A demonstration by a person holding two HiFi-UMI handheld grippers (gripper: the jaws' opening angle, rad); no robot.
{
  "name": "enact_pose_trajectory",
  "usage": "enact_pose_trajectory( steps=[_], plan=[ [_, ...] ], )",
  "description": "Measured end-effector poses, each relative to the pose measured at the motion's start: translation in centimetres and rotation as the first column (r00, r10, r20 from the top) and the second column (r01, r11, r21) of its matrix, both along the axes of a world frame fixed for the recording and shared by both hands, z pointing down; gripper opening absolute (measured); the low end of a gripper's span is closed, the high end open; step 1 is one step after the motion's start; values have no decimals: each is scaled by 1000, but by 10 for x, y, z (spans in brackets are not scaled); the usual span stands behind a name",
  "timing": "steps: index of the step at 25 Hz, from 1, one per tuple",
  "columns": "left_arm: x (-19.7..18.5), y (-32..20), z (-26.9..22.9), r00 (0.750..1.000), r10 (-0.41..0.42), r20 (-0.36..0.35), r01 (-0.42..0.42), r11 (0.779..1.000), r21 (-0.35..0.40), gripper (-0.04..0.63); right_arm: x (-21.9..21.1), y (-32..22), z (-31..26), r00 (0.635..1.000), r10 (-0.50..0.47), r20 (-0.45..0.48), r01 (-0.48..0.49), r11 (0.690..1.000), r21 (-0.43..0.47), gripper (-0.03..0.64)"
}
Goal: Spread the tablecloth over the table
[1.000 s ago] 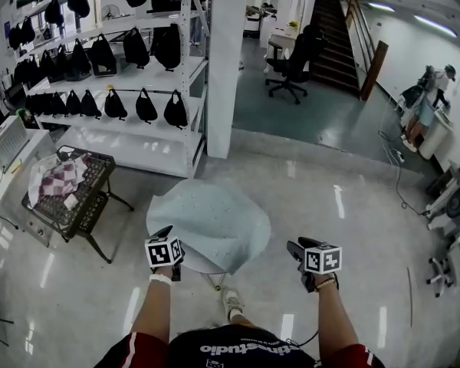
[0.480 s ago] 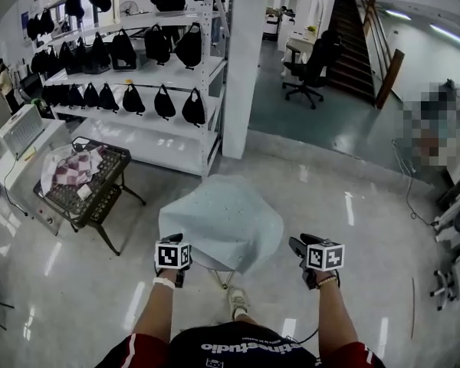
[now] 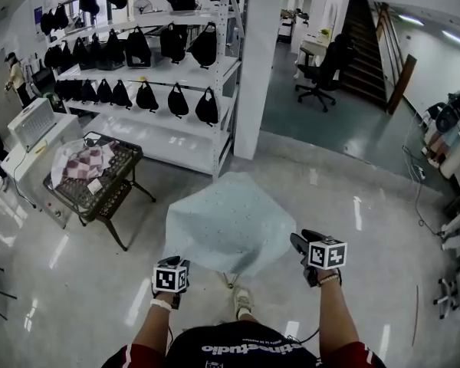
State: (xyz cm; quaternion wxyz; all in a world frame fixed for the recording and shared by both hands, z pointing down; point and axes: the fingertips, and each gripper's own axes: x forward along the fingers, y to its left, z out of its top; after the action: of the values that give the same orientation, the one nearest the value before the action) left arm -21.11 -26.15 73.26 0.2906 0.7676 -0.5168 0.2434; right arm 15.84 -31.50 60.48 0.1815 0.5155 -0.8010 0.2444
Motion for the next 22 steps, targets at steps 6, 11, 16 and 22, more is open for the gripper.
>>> enact_pose_trajectory(
  steps=[6,11,16,22],
  plan=[
    [-22,21,16,999,-48,18,48,999,-15,132,-5,2,6,1000,-10,7,10,1000,-7,213],
    [-30,7,-3,997,-75,2,75,997,36,132,-3,2,3,1000,4,14,-4,1000,4,213],
    [-24,-15,-22,998,-67,-16,68,995,73,132,-2,0,-5,999,44,19,-45,998,42,212],
    [0,-43,-52,998,-38,-48,44,990,132,132,2,4,-15,994,87,59,-92,992,82,204]
  ],
)
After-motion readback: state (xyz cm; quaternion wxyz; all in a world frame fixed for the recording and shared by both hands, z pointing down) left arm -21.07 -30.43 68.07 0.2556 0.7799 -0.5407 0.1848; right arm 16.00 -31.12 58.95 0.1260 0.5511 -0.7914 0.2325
